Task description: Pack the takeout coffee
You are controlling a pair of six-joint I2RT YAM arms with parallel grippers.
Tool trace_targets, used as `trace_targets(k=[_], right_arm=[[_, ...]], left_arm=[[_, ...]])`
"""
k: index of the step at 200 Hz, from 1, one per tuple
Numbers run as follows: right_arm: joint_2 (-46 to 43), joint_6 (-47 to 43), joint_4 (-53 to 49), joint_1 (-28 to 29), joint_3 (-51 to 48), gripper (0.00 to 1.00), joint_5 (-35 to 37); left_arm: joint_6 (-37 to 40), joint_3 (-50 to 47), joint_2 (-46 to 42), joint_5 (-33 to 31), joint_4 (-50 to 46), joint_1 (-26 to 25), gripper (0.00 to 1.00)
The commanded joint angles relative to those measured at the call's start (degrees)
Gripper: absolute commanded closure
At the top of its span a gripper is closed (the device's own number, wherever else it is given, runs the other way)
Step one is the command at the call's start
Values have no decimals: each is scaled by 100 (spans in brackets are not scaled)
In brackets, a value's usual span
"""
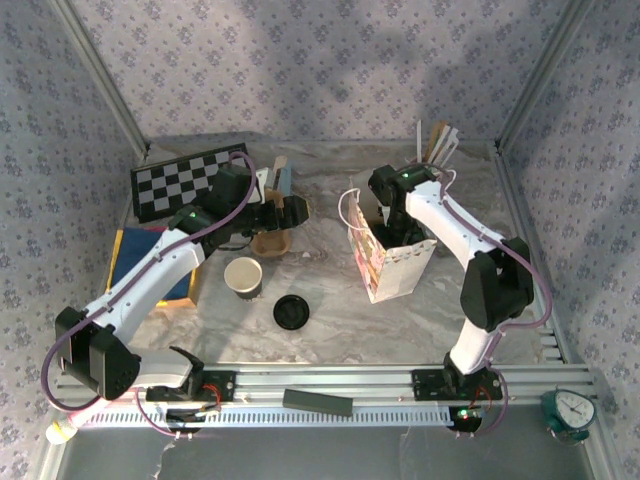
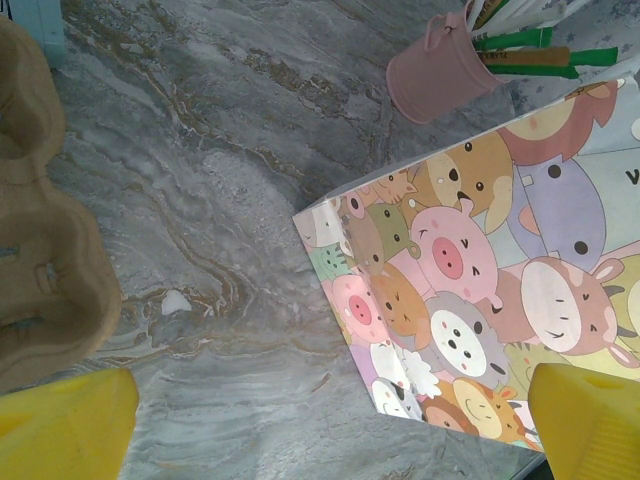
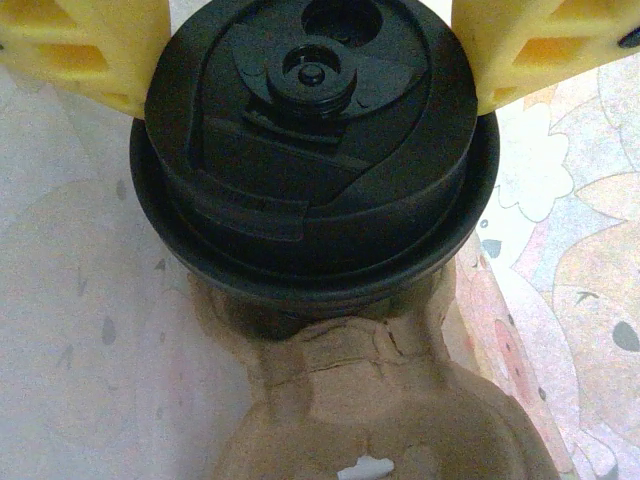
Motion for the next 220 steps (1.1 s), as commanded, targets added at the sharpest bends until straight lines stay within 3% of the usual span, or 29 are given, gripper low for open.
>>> trace_targets(k=[1,220], right_arm=[[242,56,-3,-67,-352,39,-8],[296,19,-155,-60,-72,39,26]], left_arm=[[-20,247,26,60,48,-25,0],[5,302,41,55,46,-25,0]])
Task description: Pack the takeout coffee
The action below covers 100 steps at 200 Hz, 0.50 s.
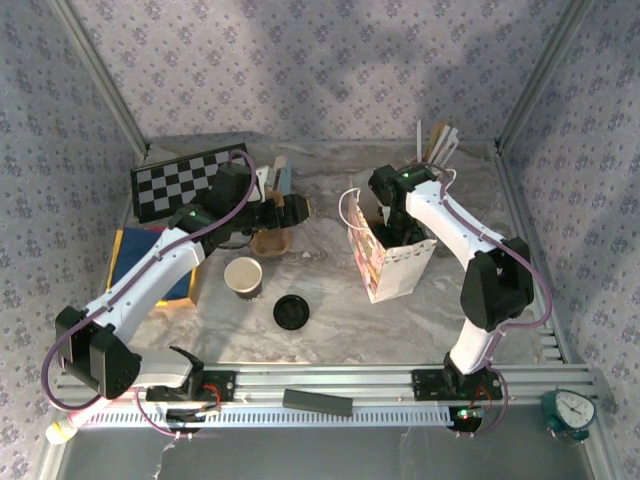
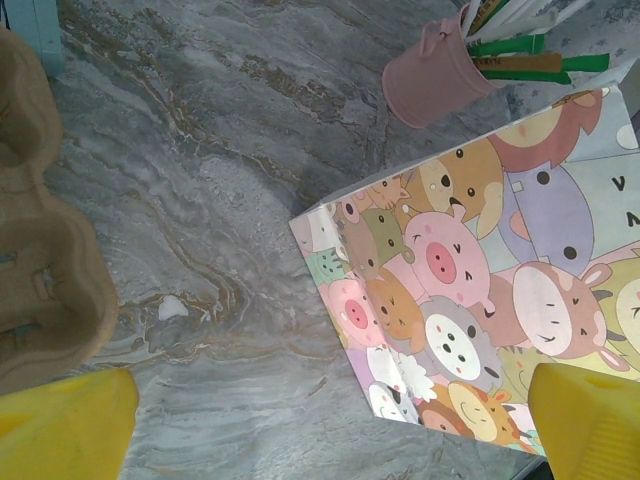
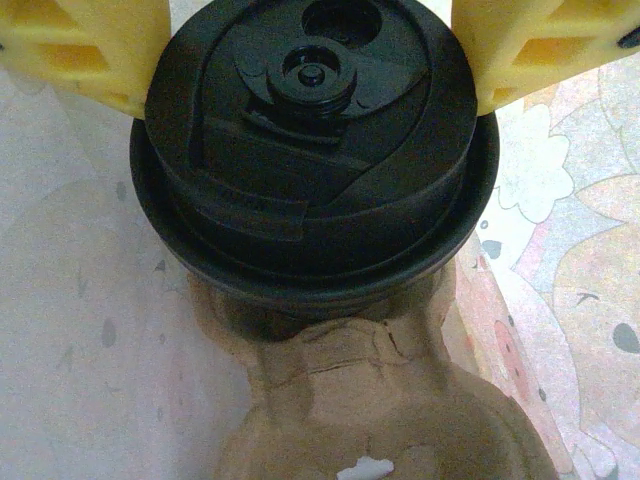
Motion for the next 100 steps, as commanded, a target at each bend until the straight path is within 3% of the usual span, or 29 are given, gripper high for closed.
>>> trace_targets(k=[1,100], right_arm=[[289,19,-128,-53,-97,39,44],[358,19,25,-55,-265,39,21]], left_arm=[[5,227,12,57,49,-26,0],[9,220,17,52,24,-26,0]])
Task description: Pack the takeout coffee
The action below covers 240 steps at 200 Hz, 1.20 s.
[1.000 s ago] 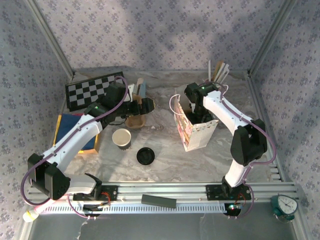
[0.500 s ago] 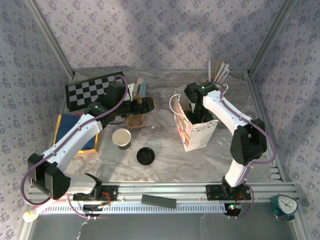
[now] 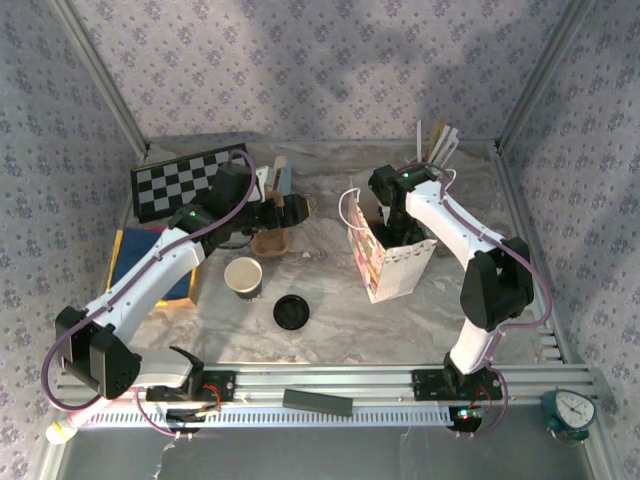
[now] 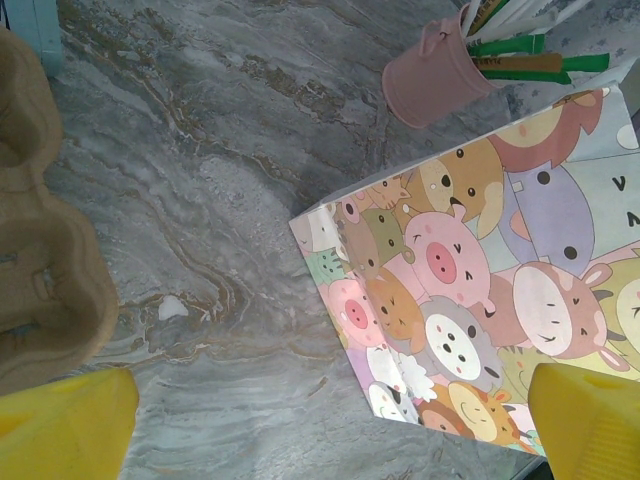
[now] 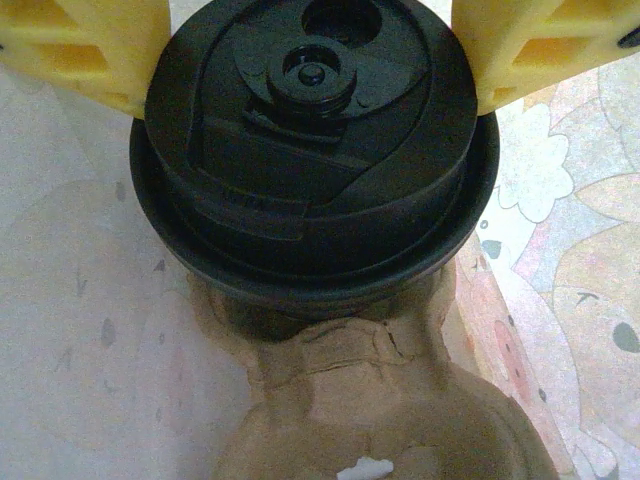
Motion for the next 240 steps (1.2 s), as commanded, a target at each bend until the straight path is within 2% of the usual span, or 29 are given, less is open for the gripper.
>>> trace_targets(k=[1,240], right_arm=[[347,19,16,-54,-262,39,23],[232,43,-67,-69,-166,39,6]], left_arm=[[12,219,15,51,26,-26,0],[-5,244,29,-53,-14,-20,0]])
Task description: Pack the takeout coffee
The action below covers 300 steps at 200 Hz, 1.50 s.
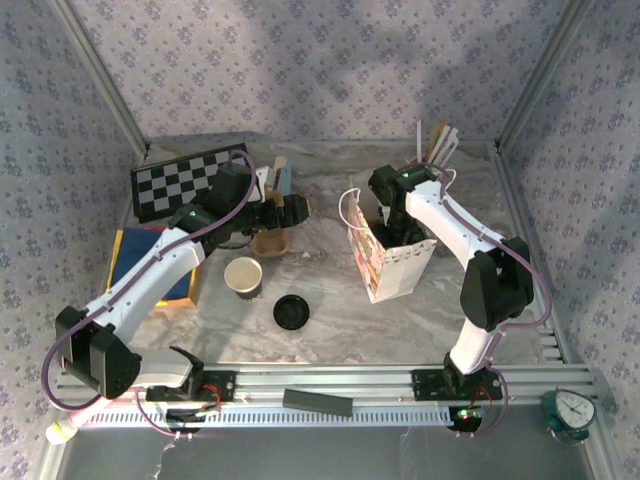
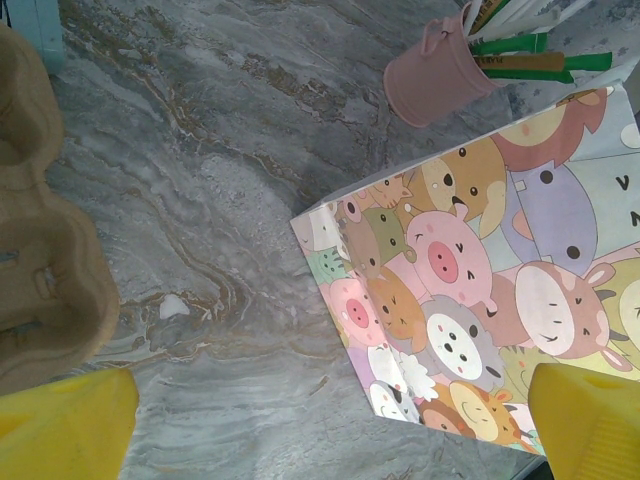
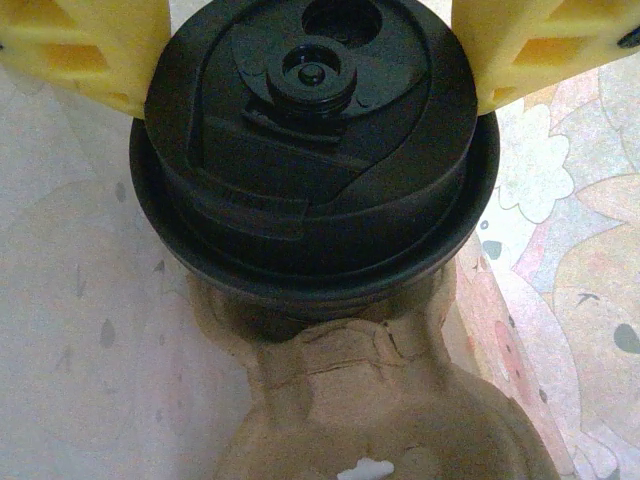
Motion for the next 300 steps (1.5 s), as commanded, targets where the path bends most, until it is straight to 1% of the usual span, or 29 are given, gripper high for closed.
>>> trace_targets(k=[1,93,129,146,300], right_arm=[[228,44,-65,-63,-168,39,10],[229,50,-223,-61,68,38,54],[228,54,-267,-59,131,35,71],[228,70,-290,-60,157,32,80],[174,102,-386,-20,274,32,121]], left_arm=[[-4,242,25,-43,6,-19,0],[5,269,56,-13,18,-19,0],[5,281,67,-4,33,-25,0],[5,291,78,-2,35,-19,0],[-18,260,70,11,43,-21,0]])
